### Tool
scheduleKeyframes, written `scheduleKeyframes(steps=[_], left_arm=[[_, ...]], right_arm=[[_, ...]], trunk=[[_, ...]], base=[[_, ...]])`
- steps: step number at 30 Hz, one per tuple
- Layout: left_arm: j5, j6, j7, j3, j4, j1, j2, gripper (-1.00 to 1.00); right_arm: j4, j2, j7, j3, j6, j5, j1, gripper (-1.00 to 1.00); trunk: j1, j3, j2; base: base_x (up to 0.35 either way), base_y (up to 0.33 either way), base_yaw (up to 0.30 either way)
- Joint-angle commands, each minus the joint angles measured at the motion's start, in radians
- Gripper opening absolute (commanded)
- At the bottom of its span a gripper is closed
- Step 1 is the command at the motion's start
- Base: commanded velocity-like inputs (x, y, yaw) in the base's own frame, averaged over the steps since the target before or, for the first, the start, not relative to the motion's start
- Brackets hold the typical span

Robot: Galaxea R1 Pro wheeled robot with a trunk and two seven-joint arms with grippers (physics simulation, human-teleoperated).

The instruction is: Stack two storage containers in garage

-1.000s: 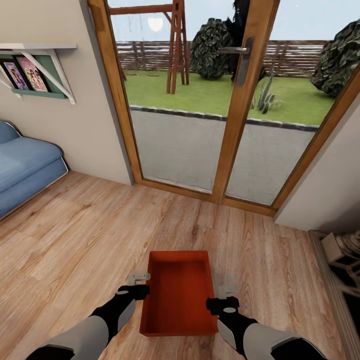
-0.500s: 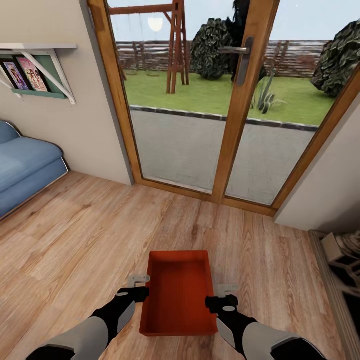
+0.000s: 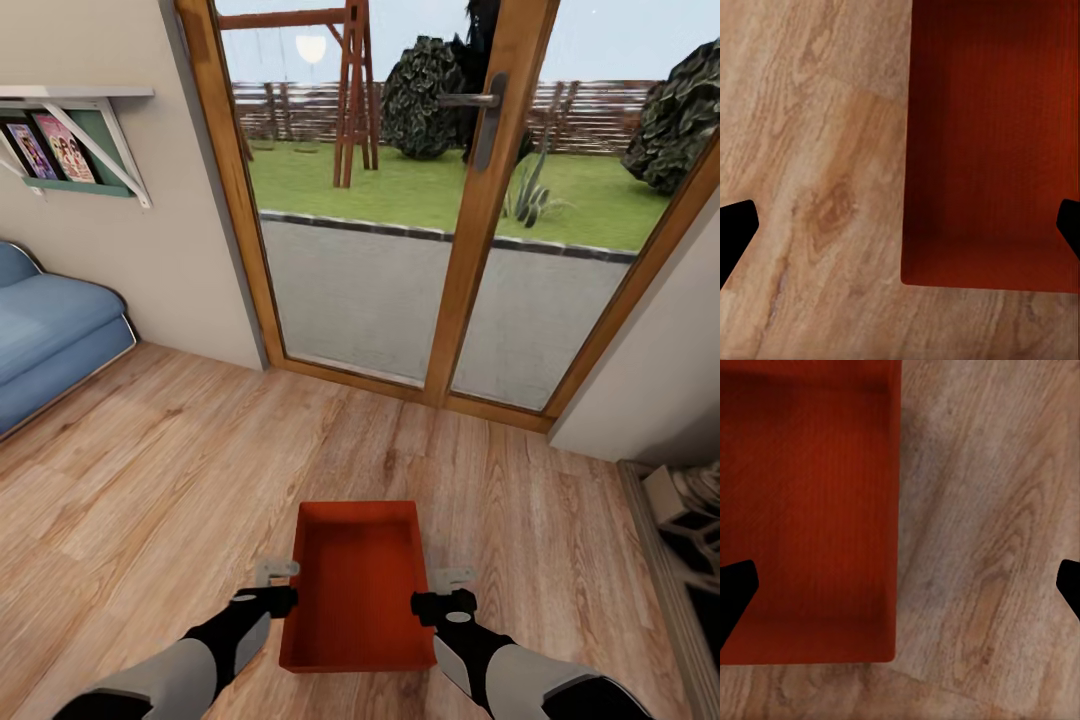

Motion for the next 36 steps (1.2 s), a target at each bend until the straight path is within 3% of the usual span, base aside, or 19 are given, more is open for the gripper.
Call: scheduleKeyframes(steps=[1, 36], left_arm=[[0.01, 0.006, 0.005, -0.009, -0.002, 0.0, 0.0, 1.0], [0.01, 0.007, 0.002, -0.006, -0.011, 0.0, 0.005, 1.0]], right_arm=[[0.001, 0.001, -0.002, 0.009, -0.004, -0.011, -0.001, 1.0], [0.001, 0.003, -0.004, 0.014, -0.032, -0.009, -0.001, 1.0]], trunk=[[0.004, -0.004, -0.008], [0.138, -0.114, -0.253]], base=[[0.0, 0.0, 0.0], [0.0, 0.0, 0.0]])
